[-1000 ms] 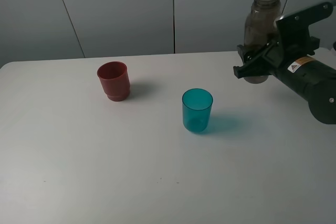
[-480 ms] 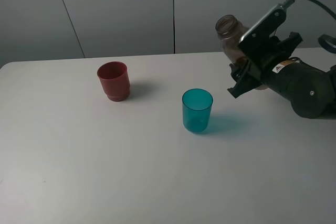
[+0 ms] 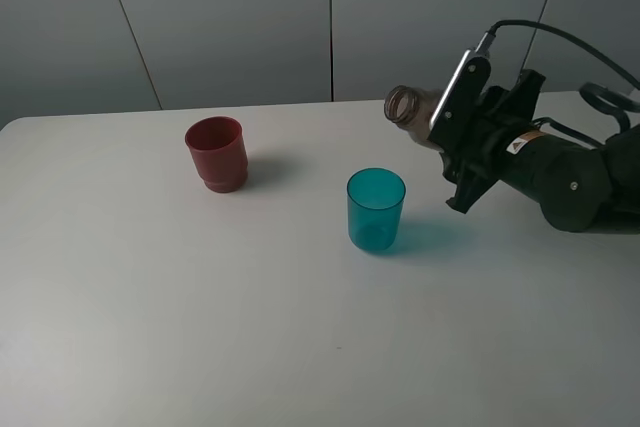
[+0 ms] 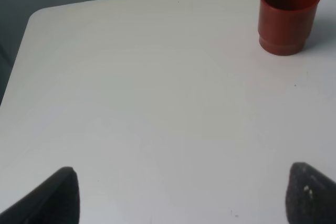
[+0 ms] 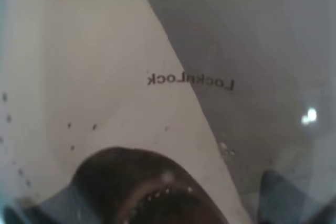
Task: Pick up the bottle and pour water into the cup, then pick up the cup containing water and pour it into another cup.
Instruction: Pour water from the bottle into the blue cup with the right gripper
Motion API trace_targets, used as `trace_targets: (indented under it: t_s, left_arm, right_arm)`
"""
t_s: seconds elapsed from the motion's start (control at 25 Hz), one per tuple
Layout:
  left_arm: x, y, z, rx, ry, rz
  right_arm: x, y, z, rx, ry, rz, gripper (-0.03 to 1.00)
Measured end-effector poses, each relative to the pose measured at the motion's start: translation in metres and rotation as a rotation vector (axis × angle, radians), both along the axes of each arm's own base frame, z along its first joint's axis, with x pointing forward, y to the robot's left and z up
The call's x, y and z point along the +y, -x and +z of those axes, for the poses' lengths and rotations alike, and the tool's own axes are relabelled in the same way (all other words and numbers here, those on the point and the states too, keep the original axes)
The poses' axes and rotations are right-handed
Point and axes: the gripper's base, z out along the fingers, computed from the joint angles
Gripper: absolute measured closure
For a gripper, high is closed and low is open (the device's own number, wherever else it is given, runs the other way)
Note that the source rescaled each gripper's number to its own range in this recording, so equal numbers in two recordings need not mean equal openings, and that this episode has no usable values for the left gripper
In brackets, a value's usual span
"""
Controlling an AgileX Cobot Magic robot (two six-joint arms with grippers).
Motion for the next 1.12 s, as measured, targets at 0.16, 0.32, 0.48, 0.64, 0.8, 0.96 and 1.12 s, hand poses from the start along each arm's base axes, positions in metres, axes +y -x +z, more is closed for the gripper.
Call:
trace_targets:
  t_s: [0.16, 0.32, 0.48, 0.64, 0.8, 0.96, 1.12]
  left_arm:
    - [0.0, 0.0, 0.0, 0.0, 0.0, 0.0]
    - [0.0, 0.0, 0.0, 0.0, 0.0, 0.0]
    - [0.0, 0.0, 0.0, 0.0, 0.0, 0.0]
    - [0.0, 0.0, 0.0, 0.0, 0.0, 0.0]
    - [0.0, 0.0, 0.0, 0.0, 0.0, 0.0]
    - [0.0, 0.0, 0.0, 0.0, 0.0, 0.0]
    - [0.0, 0.0, 0.0, 0.0, 0.0, 0.0]
  right_arm:
    - [0.0, 0.0, 0.0, -0.014, 0.105, 0.051, 0.91]
    - [-0.0001, 0.0, 0.0, -0.028, 0.205, 0.098, 0.91]
    - [-0.0007, -0.0001, 0.0001, -0.039, 0.287, 0.131, 0.91]
    - [-0.0011, -0.0012, 0.0023, -0.072, 0.347, 0.15, 0.91]
    - [-0.0015, -0.0028, 0.0059, -0.12, 0.399, 0.158, 0.91]
    - [-0.0017, -0.0034, 0.0074, -0.142, 0.44, 0.169, 0.91]
    - [-0.0018, -0.0037, 0.0082, -0.157, 0.5, 0.192, 0.91]
